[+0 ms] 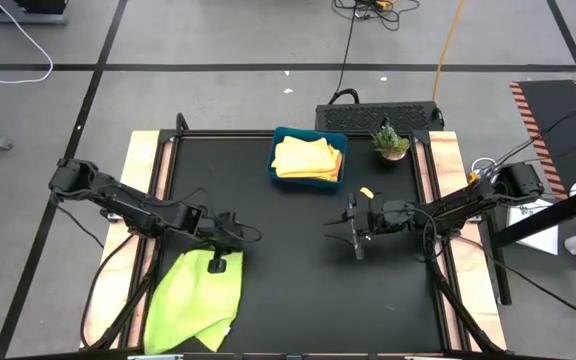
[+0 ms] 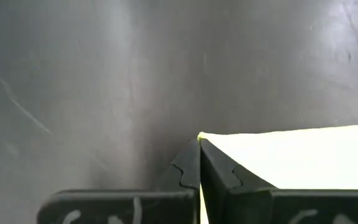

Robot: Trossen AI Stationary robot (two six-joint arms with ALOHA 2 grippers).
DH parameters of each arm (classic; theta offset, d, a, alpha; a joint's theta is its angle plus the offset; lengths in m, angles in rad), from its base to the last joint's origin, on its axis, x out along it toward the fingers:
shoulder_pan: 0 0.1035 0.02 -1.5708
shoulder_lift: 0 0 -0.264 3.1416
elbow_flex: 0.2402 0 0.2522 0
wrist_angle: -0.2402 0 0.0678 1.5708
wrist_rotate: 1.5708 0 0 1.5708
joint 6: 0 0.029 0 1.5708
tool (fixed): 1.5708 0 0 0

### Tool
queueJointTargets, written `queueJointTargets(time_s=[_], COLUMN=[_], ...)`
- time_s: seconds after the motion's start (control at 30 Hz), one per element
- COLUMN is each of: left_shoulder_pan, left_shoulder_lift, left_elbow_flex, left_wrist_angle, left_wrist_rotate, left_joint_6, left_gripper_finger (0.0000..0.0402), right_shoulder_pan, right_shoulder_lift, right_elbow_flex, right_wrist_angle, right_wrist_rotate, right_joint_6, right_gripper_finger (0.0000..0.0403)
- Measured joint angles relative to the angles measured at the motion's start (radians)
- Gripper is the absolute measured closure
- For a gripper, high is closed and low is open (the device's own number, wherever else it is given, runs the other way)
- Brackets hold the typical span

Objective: Fold microfiber towels
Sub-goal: Fold the green microfiber cloth

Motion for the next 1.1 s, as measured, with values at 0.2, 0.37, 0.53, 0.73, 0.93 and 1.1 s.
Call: queueJointTargets(time_s=[0.2,0.37,0.53,0.73,0.93,1.1], left_shoulder_pan=[0.000,0.009,0.025,0.051,0.091,0.119], left_shoulder_lift=[0.000,-0.002,-0.003,-0.003,-0.003,-0.003], left_elbow_flex=[0.191,0.336,0.425,0.489,0.519,0.521], left_wrist_angle=[-0.123,-0.109,-0.110,-0.087,-0.066,-0.060], left_wrist_rotate=[-0.096,-0.208,-0.327,-0.403,-0.445,-0.460], left_joint_6=[0.148,0.294,0.378,0.452,0.494,0.506], left_gripper_finger=[0.0401,0.0401,0.0401,0.0401,0.0401,0.0401], right_shoulder_pan=[0.000,0.000,0.000,0.000,0.000,0.000], right_shoulder_lift=[0.000,0.000,0.016,0.121,0.309,0.421], right_elbow_flex=[0.000,0.000,0.001,0.024,0.119,0.163], right_wrist_angle=[0.015,0.079,0.068,0.067,0.067,0.022], right_wrist_rotate=[0.000,-0.001,-0.005,-0.005,-0.006,-0.006], right_joint_6=[0.000,0.033,0.109,0.201,0.282,0.325], right_gripper_finger=[0.0277,0.0277,0.0277,0.0270,0.0237,0.0203])
